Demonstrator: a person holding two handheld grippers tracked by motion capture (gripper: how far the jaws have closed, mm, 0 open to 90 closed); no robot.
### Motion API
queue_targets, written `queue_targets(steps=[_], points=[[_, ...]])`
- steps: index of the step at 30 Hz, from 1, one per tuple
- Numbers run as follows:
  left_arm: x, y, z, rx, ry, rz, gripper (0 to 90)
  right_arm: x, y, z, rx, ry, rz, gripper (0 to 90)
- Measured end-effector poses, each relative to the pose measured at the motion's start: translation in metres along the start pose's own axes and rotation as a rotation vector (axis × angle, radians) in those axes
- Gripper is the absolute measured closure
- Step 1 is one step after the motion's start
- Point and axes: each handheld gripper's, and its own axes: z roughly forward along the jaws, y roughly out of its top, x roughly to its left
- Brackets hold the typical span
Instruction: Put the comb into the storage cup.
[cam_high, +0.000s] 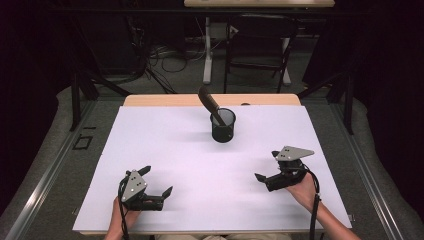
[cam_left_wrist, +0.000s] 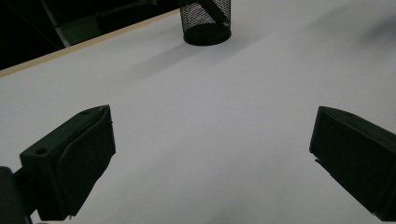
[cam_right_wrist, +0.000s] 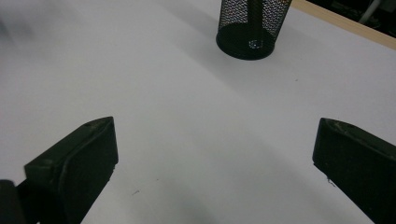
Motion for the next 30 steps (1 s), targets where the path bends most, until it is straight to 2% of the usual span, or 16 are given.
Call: queue_targets(steps=[4, 10, 30], points=[[0.001, 0.000, 0.000, -0.002, 0.000, -0.004, 0.3, 0.001, -0.007, -0.005, -0.022, -0.015, 0.008, 0.0], [0.001, 0.000, -0.001, -0.002, 0.001, 0.003, 0.3, 0.005, -0.017, -0.011, -0.023, -0.036, 0.001, 0.0], [0.000, -0.001, -0.002, -0.002, 0.003, -0.006, 0.3, 0.013, -0.044, -0.031, -0.068, -0.066, 0.021, 0.0]])
